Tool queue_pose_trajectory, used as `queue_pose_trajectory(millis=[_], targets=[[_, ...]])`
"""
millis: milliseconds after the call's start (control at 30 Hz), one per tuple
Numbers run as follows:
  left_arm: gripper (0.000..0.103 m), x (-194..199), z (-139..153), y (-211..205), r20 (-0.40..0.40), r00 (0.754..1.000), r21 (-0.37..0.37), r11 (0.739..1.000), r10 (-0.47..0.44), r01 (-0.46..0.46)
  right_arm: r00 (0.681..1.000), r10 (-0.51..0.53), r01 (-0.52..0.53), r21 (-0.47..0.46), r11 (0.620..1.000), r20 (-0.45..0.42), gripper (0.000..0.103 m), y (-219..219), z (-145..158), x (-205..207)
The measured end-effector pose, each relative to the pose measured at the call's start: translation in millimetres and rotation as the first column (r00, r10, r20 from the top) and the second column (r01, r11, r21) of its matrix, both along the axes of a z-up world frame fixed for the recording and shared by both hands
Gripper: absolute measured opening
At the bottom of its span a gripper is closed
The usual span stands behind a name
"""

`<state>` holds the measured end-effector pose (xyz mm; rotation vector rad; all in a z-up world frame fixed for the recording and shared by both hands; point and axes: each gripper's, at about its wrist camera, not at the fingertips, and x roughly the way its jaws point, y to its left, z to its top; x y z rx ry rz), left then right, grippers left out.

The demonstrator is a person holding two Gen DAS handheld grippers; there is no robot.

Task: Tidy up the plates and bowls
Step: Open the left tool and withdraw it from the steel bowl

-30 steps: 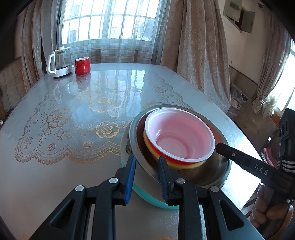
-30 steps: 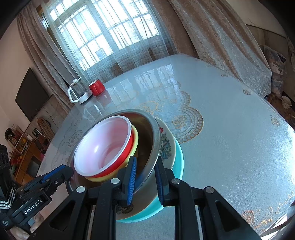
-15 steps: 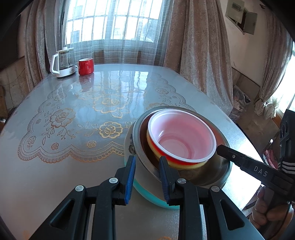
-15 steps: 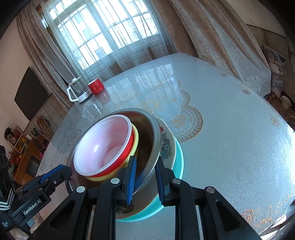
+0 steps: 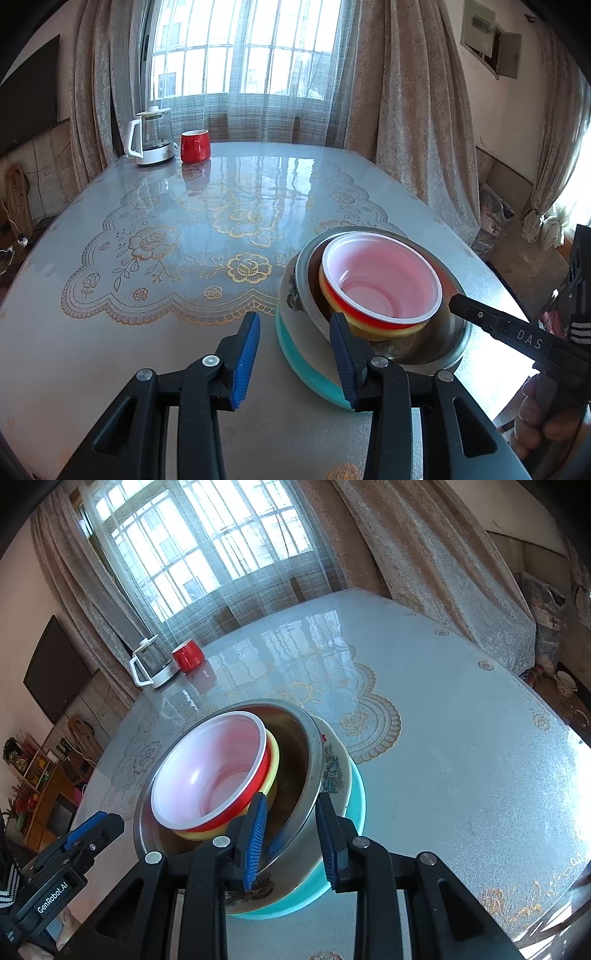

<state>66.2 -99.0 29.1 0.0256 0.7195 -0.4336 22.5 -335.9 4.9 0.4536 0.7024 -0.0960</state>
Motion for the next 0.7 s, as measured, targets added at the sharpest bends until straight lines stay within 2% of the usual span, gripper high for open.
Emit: queue_pose_trajectory(millis=[200,400,600,667,700], targets=[[0.042,-10,-1,7,0.022,0.999,0.023,0.999,0.035,-0.035,0.998,-0.042,0.044,-0.043,0.998,0.039,0.032,2,14,-11],[0.054,-25,-4,11,0.075,0.993,0.051,0.994,0.09,-0.094,0.992,-0.101,0.112,-0.145,0.983,0.082,0.038,16,25,-26],[0.076,-40,-7,8,0.109,0.989,0.066,0.992,0.101,-0.109,0.99,-0.101,0.122,-0.231,0.965,0.1,0.039,42,23,-32],[0.09,-43,-6,8,0.119,0.988,0.066,0.992,0.1,-0.109,0.991,-0.093,0.115,-0.242,0.963,0.098,0.04,47,21,-31],[0.093,-44,-5,8,0.122,0.987,0.064,0.992,0.102,-0.111,0.991,-0.087,0.108,-0.245,0.964,0.098,0.04,49,21,-30]])
